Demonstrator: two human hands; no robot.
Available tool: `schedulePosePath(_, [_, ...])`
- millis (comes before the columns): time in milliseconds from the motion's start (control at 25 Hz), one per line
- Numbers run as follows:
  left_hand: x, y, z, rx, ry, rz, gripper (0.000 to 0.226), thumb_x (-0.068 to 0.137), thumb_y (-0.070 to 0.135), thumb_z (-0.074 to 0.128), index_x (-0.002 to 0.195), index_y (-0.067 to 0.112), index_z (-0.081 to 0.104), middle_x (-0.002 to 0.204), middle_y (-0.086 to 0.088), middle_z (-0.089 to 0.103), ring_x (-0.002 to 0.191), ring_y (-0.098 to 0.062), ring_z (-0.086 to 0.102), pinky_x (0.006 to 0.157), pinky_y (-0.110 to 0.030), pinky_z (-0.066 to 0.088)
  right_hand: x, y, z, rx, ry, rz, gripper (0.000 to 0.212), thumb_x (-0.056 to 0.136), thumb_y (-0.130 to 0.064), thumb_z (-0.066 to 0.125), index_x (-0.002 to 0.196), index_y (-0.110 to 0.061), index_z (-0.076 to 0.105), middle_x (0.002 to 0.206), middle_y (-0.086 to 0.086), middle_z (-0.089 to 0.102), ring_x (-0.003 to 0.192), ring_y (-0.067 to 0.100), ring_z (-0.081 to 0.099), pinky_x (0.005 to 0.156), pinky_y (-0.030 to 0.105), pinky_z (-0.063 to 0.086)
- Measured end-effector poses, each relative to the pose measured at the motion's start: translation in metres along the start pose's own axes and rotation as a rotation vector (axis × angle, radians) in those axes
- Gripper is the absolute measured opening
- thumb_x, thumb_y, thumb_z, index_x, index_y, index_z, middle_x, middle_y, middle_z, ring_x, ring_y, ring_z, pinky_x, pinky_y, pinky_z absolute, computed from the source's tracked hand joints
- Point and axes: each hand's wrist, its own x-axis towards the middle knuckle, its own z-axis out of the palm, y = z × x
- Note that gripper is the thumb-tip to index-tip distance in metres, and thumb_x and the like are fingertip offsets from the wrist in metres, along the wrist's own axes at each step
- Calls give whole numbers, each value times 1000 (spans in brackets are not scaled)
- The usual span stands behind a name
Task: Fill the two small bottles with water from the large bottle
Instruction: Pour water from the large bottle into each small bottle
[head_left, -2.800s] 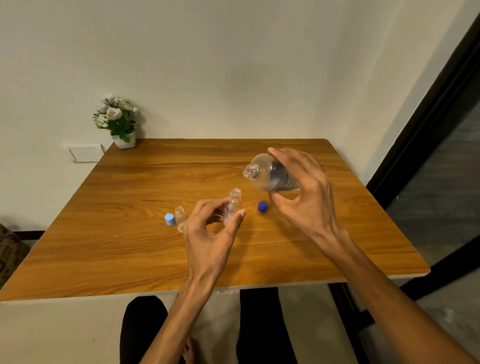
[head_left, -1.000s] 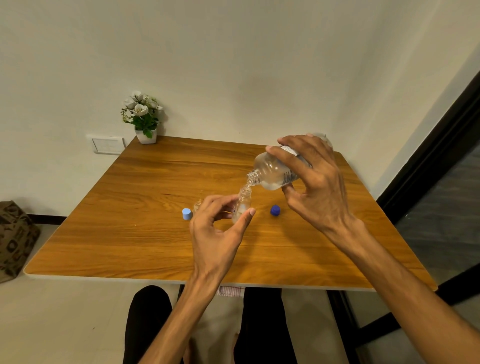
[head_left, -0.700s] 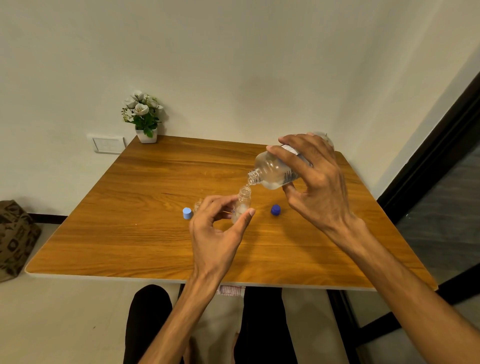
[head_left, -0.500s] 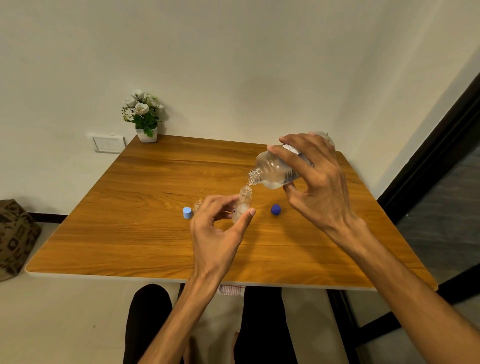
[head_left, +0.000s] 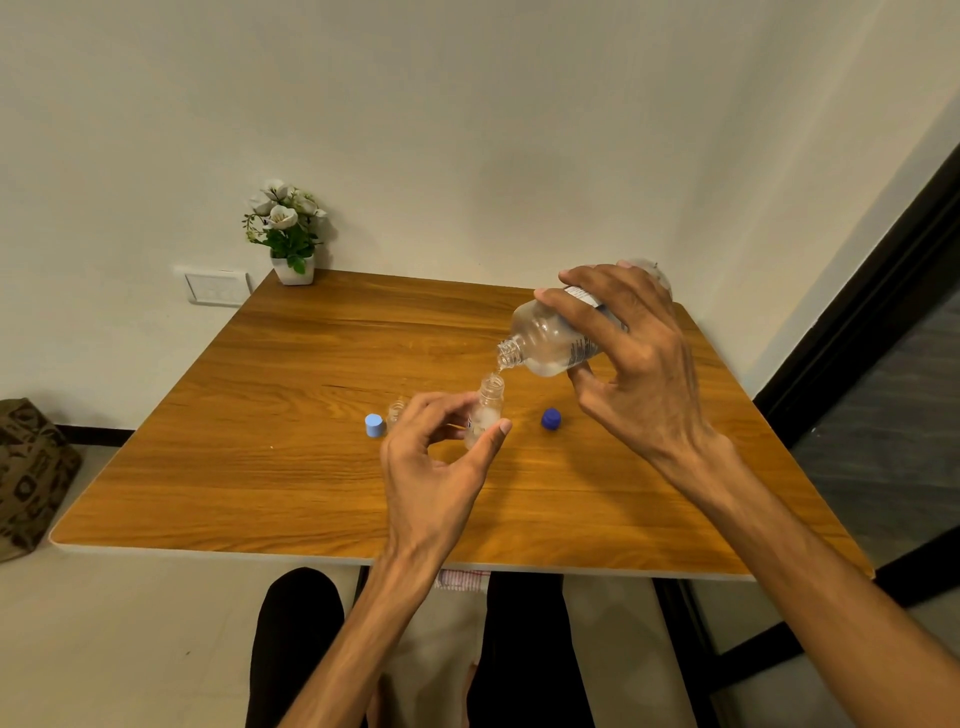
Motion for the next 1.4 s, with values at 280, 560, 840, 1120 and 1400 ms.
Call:
schedulePosePath(280, [0,0,0,4,-4,-1,34,77,18,93,107,12,79,103,2,73,93,-15,71,77,-35,64,0,0,1,-7,5,-4,69,76,-1,81,142,-11,63,143,18,63,136,38,56,118,53,40])
schedulePosePath(560, [-1,0,-1,-1,-5,-2,34,78,18,93,108,13,79,103,3,73,95,-15,72,78,-38,64,1,1,0,-9,2,-9,68,77,-3,81,142,-11,62,143,18,62,135,39,56,118,53,41])
schedulePosePath(840, [-1,0,0,-24,-4,-16,32,78,16,93,107,13,79,103,3,74,93,-14,72,77,-37,64,2,0,-2,-16,2,-3,68,76,-2,81,141,-11,64,142,18,63,134,39,57,117,53,41])
schedulePosePath(1120, [0,0,0,-12,-10,-5,33,78,18,93,108,15,80,104,5,74,94,-15,72,77,-35,64,1,1,-2,-16,3,-12,66,77,-3,80,141,-11,63,142,18,63,135,38,56,117,52,42])
schedulePosePath(1400, [-1,0,2,-16,-7,-9,31,78,18,93,106,14,80,102,4,74,92,-17,72,76,-37,63,0,0,-3,-17,1,-3,66,78,-3,80,141,-11,65,142,17,63,135,38,56,116,53,43])
